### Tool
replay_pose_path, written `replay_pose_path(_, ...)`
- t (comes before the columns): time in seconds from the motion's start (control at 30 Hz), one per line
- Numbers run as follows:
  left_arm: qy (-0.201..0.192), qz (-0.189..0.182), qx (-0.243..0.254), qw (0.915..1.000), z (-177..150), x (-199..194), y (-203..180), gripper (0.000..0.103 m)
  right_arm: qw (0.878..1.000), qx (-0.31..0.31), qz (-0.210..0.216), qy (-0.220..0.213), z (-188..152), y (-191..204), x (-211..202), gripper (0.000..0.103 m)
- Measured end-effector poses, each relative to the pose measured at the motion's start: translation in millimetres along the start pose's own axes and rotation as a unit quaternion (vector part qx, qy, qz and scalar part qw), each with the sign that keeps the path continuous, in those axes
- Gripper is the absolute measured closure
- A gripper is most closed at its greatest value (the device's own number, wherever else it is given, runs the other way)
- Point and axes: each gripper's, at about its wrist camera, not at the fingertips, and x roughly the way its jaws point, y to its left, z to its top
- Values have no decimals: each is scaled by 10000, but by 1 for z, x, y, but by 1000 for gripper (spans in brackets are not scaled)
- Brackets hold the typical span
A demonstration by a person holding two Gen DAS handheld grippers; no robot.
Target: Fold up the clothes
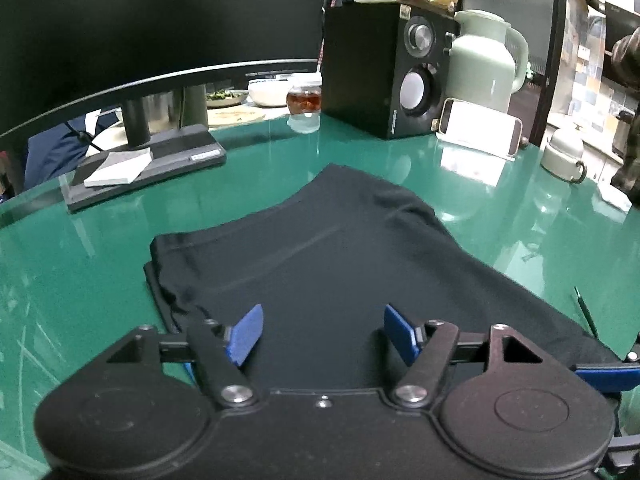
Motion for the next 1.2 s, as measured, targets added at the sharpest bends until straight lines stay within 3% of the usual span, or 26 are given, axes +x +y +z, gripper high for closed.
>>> replay_pose_path(0.07,-47,-24,-1,10000,2,-2,0,37,9999,2,22,-142,4,-2,-5,54)
replay_pose_path(0.3,105,-18,76,9999,-4,3,-4,37,9999,-4,-86,127,-4,-4,6,54)
replay_pose_path(0.63,73,-50,29,10000,-4,-2,-6,34,9999,43,-48,119,-5,-4,5,54)
replay_pose_path(0.83,-17,-68,-8,10000,-3,-8,-5,34,10000,23,0,-48,0,-2,-1,54)
replay_pose_path(1.07,237,10,7,9997,-12,3,-5,35,9998,-103,-109,103,-7,0,6,54)
replay_pose_path(1.2,-21,-58,-65,10000,-7,-8,-3,34,10000,25,27,-54,-2,-2,-1,54)
